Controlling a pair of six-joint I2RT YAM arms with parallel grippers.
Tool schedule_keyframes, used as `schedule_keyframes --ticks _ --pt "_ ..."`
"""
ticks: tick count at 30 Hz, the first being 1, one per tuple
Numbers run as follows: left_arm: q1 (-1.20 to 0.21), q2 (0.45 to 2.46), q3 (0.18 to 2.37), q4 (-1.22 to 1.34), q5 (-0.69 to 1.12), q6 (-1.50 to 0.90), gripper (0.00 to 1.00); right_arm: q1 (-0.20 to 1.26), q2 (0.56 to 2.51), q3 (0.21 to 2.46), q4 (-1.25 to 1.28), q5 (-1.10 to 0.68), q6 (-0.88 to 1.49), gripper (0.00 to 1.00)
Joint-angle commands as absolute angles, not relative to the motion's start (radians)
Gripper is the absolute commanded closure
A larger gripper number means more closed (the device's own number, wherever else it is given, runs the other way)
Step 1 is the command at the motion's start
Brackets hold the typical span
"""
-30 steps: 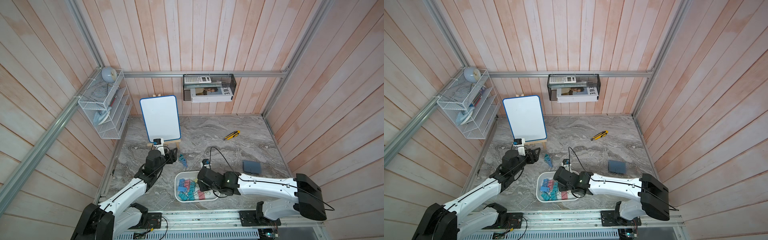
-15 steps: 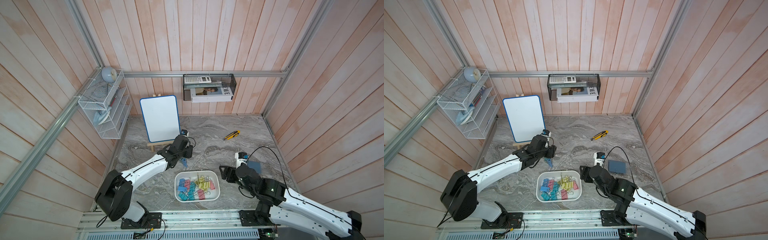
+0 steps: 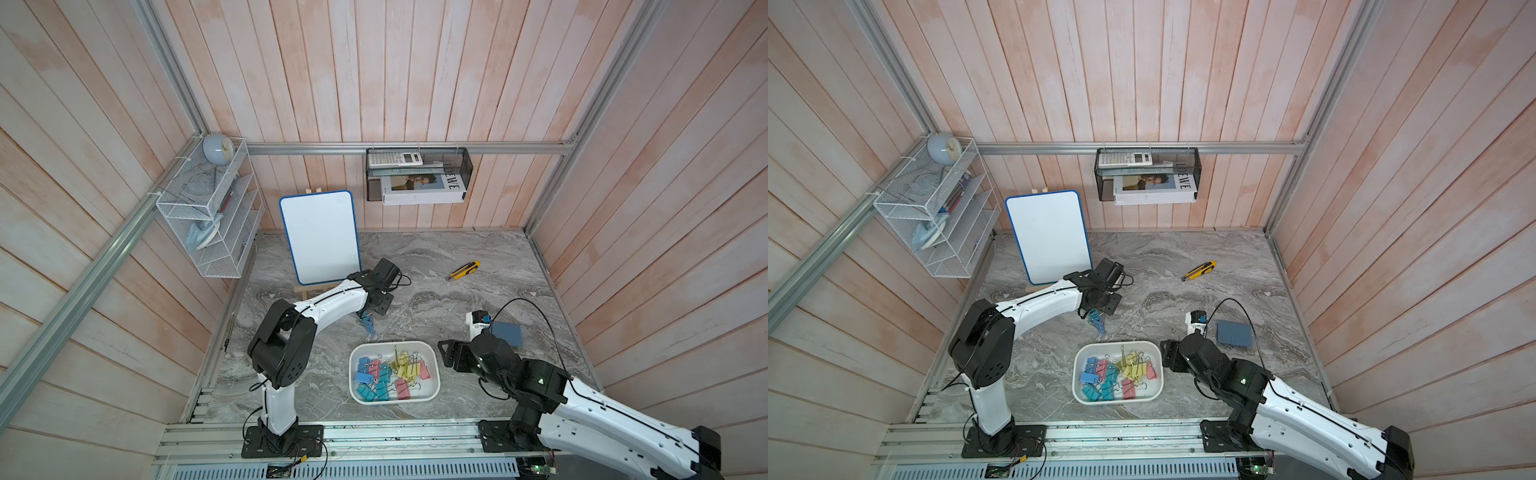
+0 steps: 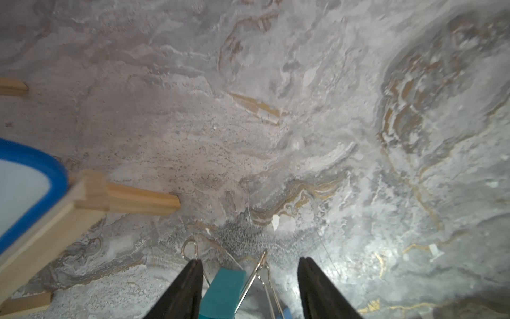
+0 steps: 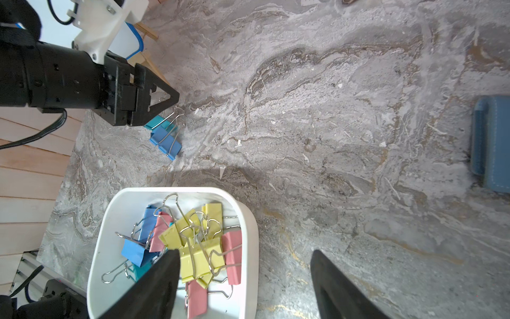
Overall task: Put the binder clips in the storage box
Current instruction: Pick up the binder clip at the center of the board.
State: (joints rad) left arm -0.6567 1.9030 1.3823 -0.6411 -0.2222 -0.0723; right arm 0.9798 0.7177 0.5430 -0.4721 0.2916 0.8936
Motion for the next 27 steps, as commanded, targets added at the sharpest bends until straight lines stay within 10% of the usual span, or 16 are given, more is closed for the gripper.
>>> schedule_keyframes --ticks 1,27 --pt "-0.658 1.929 1.404 -0.662 -0.256 -0.040 0.42 0.976 0.719 0.534 -0.463 0.275 0.901 0.22" --pt "-0.657 1.938 1.344 -0.583 -0.188 -0.043 0.90 0.976 0.685 0.547 -0.520 0.274 0.944 0.21"
